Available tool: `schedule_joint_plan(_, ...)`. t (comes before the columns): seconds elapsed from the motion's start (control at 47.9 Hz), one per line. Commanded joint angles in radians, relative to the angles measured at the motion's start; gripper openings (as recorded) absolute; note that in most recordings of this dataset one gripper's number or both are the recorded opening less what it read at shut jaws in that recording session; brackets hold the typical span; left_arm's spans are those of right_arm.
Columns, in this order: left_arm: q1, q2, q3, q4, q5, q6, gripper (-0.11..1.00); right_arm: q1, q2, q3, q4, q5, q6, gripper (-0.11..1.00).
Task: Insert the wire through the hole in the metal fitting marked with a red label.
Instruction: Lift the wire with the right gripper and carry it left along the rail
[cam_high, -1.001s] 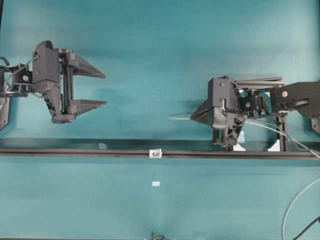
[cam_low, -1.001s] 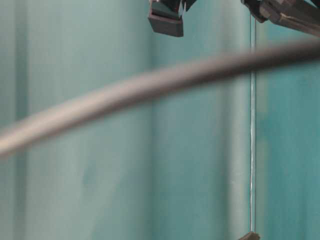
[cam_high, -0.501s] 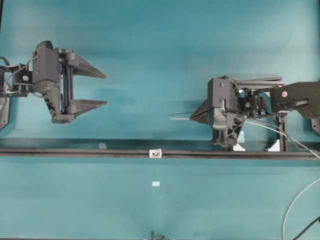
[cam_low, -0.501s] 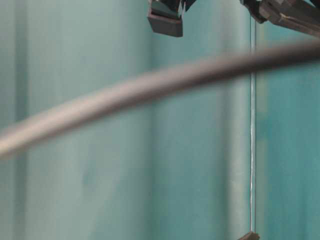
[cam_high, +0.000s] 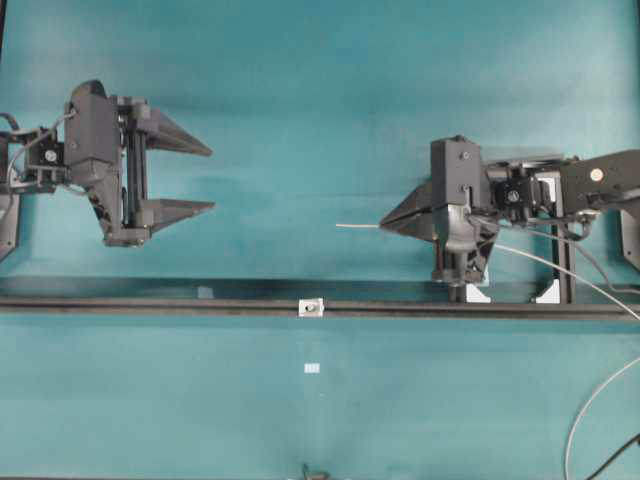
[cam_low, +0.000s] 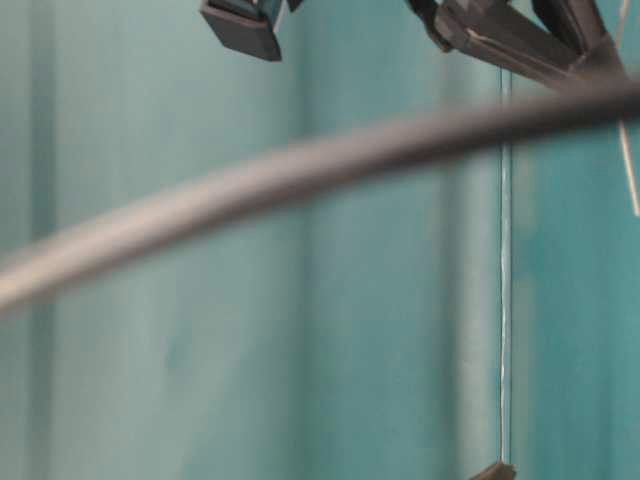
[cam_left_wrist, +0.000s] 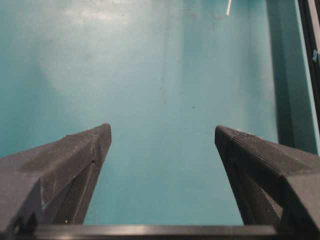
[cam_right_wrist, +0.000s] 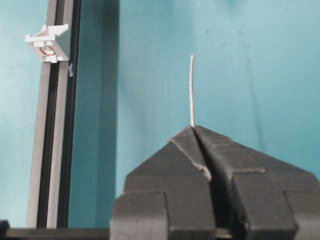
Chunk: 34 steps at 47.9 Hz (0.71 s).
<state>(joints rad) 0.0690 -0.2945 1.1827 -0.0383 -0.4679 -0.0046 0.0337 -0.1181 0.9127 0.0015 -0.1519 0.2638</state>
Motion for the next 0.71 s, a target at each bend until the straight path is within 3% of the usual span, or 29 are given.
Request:
schedule_joint_plan(0.0,0.005,-0.017,-0.025,-0.002,-0.008,-0.002,0.69,-0.002,-0.041,-0.018,-0.002,0.026,-0.002,0.01)
schedule_joint_plan(0.334,0.002,-0.112,-0.018,-0.002,0.017,-0.006,0.67,-0.003,-0.110,-0.009,-0.002,0.054,0.000,0.01)
schedule_joint_plan(0.688,-0.067,-0.126,0.011,-0.002,0.028,-0.106,0.68,-0.002,-0.146,0.031,0.015,-0.038,0.005,0.01)
